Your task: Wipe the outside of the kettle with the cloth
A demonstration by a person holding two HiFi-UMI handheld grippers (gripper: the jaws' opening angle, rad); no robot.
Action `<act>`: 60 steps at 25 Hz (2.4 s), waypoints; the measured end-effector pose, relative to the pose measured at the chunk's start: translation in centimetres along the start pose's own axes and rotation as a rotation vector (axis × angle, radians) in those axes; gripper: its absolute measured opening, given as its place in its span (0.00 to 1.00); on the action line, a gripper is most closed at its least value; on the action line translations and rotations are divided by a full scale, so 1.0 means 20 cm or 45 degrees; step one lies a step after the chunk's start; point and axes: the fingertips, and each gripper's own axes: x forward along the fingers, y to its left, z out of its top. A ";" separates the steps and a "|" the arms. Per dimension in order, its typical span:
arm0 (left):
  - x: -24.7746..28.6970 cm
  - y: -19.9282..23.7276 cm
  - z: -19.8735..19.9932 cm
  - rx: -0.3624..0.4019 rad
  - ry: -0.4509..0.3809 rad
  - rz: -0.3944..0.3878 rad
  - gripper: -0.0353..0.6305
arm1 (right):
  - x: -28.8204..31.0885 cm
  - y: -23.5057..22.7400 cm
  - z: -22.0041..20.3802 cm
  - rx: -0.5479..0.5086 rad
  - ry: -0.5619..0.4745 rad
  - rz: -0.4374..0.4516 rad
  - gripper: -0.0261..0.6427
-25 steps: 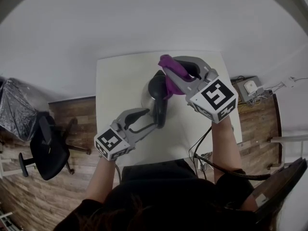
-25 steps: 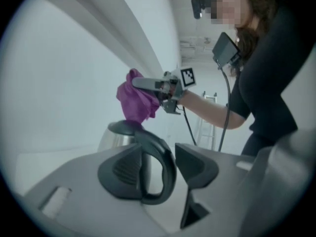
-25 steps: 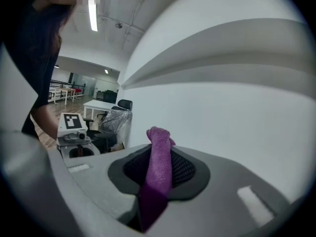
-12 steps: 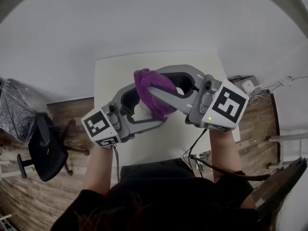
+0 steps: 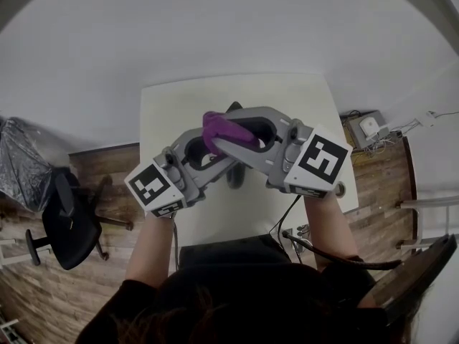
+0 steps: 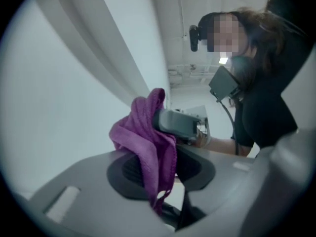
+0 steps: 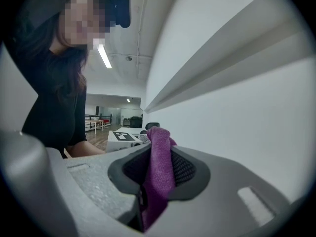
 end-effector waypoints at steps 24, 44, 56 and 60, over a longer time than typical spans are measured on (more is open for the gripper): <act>-0.47 0.42 -0.27 -0.062 0.145 0.462 0.18 | -0.33 0.22 -0.87 0.485 0.461 -0.280 0.34; -0.22 0.54 -0.32 0.012 0.338 0.143 0.18 | -0.17 0.26 -1.03 0.561 0.421 -0.248 0.27; -0.17 0.59 -0.55 -0.078 0.440 0.067 0.18 | -0.22 0.27 -1.04 0.552 0.454 -0.247 0.26; -0.18 0.63 -0.63 -0.139 0.437 0.092 0.18 | -0.23 0.27 -1.03 0.552 0.434 -0.242 0.27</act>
